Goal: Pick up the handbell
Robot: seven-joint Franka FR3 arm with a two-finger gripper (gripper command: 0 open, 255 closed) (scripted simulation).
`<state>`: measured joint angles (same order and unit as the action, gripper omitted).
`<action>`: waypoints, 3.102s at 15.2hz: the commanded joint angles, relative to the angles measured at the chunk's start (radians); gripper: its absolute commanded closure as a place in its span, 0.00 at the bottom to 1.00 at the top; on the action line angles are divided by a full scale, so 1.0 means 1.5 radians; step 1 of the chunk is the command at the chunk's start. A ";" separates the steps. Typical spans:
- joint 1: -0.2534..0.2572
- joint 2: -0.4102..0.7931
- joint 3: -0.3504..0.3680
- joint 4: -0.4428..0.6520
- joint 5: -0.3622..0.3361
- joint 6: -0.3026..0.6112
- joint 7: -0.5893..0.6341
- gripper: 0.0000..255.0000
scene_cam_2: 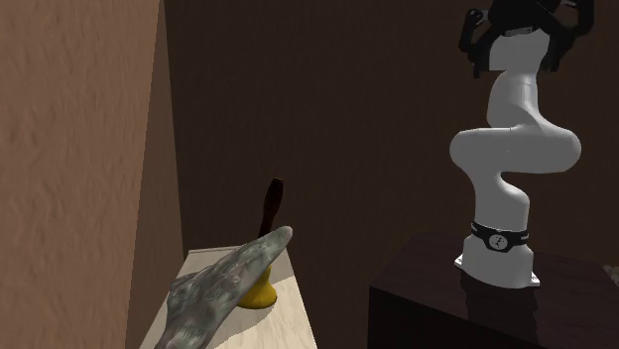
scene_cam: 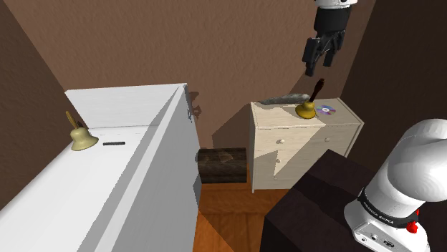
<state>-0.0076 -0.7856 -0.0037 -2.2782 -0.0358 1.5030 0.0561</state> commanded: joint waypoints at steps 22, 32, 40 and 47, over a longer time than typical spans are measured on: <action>-0.060 0.227 -0.287 -0.016 -0.109 0.326 -0.276 0.00; -0.050 0.458 -0.426 0.108 0.012 0.447 -0.466 0.00; -0.058 0.538 -0.445 0.111 0.082 0.510 -0.532 0.00; -0.058 0.546 -0.445 0.103 0.089 0.523 -0.537 1.00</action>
<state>-0.0951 0.0324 -0.6711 -2.1234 0.0974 2.2876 -0.7494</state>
